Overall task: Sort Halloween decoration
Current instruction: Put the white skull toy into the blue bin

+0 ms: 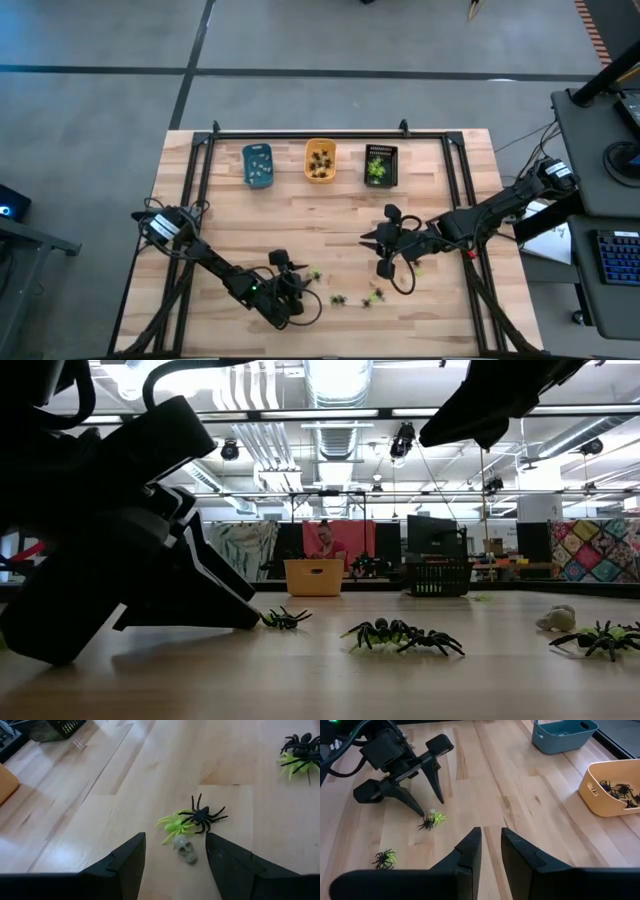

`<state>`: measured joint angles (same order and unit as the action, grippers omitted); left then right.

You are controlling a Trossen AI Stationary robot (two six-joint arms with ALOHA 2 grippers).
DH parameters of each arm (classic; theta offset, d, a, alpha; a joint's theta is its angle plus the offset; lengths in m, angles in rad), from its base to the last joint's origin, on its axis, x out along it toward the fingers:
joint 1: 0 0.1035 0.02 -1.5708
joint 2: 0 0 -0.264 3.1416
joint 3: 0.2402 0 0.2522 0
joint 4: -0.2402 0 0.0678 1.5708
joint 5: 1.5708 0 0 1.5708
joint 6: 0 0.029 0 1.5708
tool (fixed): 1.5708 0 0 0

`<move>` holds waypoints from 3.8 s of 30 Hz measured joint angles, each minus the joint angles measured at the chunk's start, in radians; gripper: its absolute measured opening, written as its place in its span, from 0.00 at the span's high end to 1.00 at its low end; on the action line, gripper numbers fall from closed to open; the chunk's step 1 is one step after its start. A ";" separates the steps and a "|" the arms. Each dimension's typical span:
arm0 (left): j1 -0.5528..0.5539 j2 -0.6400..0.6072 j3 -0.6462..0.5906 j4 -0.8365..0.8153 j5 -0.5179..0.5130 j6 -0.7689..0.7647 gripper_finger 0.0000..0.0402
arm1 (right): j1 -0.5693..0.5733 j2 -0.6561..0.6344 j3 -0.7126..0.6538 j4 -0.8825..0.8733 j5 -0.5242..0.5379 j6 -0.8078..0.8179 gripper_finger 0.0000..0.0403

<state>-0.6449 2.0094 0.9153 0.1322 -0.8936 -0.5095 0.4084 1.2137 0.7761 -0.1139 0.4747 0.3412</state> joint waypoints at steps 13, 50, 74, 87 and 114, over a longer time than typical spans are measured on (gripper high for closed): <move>0.002 -0.002 -0.008 0.000 0.000 -0.007 0.70 | 0.000 0.000 0.000 0.000 0.000 0.000 0.84; 0.023 -0.220 -0.014 -0.262 0.010 -0.017 0.91 | 0.013 0.000 0.000 0.001 -0.002 0.012 0.84; 0.690 -0.815 -0.074 -0.856 0.117 0.097 0.91 | 0.004 0.000 0.000 0.025 0.039 -0.048 0.87; 1.237 -0.743 -0.191 -0.568 0.468 0.391 0.91 | -0.077 0.000 0.000 0.024 0.077 -0.107 0.87; 1.304 -0.587 -0.174 -0.518 0.507 0.449 0.79 | -0.088 0.000 0.000 0.052 0.067 -0.037 0.87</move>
<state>0.6594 1.4220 0.7414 -0.3856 -0.3871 -0.0605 0.3202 1.2137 0.7757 -0.0620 0.5415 0.3046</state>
